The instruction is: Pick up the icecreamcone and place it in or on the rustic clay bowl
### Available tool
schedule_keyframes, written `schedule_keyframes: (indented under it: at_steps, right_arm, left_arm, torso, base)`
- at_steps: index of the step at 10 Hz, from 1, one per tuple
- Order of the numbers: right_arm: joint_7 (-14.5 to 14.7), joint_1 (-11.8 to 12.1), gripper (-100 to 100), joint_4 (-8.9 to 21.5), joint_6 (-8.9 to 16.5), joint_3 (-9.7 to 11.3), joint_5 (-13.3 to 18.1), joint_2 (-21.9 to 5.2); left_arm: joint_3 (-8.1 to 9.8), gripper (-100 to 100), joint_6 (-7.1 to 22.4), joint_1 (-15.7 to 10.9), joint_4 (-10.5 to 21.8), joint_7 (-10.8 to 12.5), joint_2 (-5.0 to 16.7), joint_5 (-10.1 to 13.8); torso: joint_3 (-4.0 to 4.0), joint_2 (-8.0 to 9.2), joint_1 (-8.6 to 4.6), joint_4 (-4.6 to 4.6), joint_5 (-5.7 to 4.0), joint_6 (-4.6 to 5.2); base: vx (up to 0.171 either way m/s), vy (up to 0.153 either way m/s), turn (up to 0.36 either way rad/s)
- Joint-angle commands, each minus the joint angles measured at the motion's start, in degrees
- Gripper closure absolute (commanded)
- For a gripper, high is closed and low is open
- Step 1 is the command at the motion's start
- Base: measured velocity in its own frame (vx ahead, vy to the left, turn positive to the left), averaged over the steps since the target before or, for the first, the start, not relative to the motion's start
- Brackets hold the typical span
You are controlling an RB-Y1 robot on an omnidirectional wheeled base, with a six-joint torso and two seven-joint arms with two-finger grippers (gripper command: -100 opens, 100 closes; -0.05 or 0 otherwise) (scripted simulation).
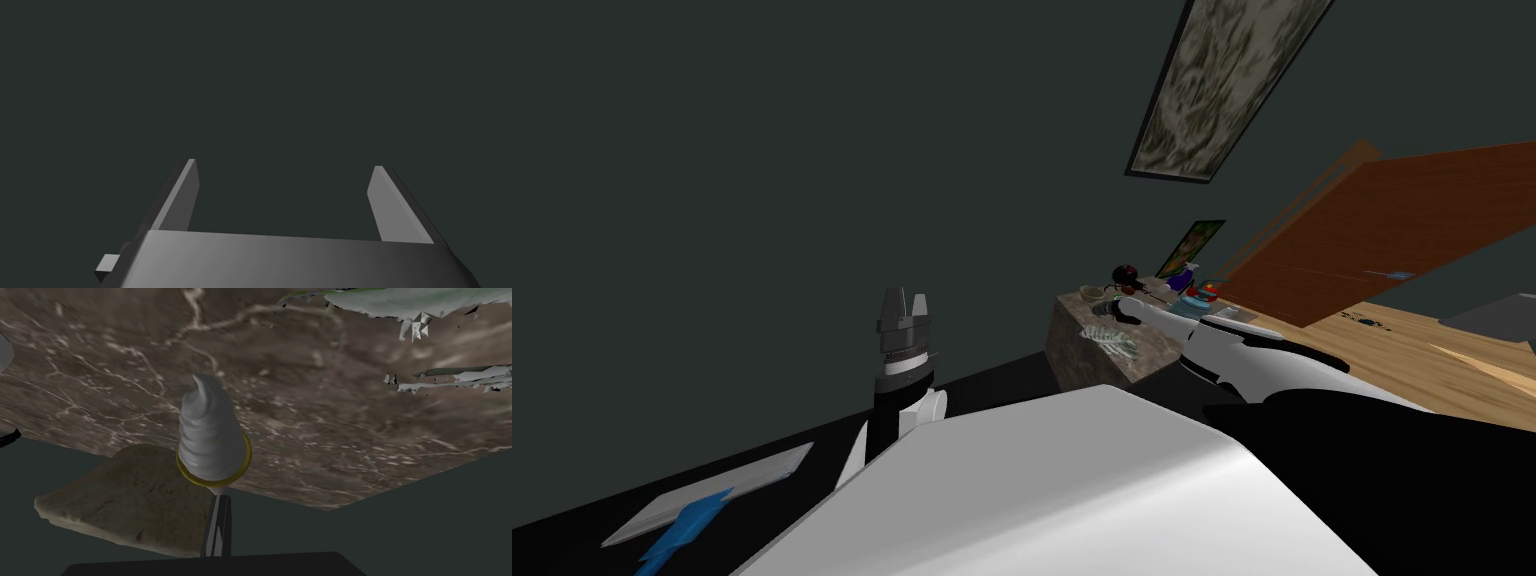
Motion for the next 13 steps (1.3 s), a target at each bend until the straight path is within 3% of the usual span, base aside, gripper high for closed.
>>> schedule_keyframes:
  at_steps: [1, 3, 4, 5, 7, 13]
  right_arm:
    - [0.0, 0.0, 100, 0.0, 0.0, 0.0, 0.0, 0.0]
    - [0.0, 0.0, 100, 0.0, 0.0, 0.0, 0.0, 0.0]
    - [0.0, 0.0, 0, 0.0, 0.0, 0.0, 0.0, 0.0]
    - [-1.7, -1.2, -100, -1.2, -2.2, 0.1, 1.1, -1.7]
    - [-2.9, -2.1, -100, -2.0, -3.7, 0.1, 2.0, -3.0]
    - [-7.5, -5.5, -100, -5.5, -10.0, 0.8, 5.5, -7.9]
  left_arm:
    - [0.00, 0, 0.0, 0.0, 0.0, 0.0, 0.0, 0.0]
    - [0.00, 0, 0.0, 0.0, 0.0, 0.0, 0.0, 0.0]
    - [0.00, 0, 0.0, 0.0, 0.0, 0.0, 0.0, 0.0]
    - [0.00, 0, 0.0, 0.0, 0.0, 0.0, 0.0, 0.0]
    - [-0.01, 0, 0.0, 0.0, 0.0, 0.0, 0.0, 0.0]
    - [0.00, 0, 0.0, 0.0, 0.0, 0.0, 0.0, 0.0]
  torso:
    - [0.00, 0.00, 0.00, 0.00, 0.00, 0.00]
    - [0.00, 0.00, 0.00, 0.00, 0.00, 0.00]
    - [0.00, 0.00, 0.00, 0.00, 0.00, 0.00]
    - [0.00, 0.00, 0.00, 0.00, 0.00, 0.00]
    - [0.42, 0.74, 0.18, 0.16, 0.04, 0.02]
    - [0.42, 0.68, 0.13, 0.18, 0.04, 0.03]
  base:
    - [0.000, 0.000, 0.000]
    - [0.000, 0.000, 0.000]
    - [0.000, 0.000, 0.000]
    - [-0.142, 0.021, 0.034]
    - [-0.219, 0.045, 0.020]
    - [-0.174, 0.029, 0.022]
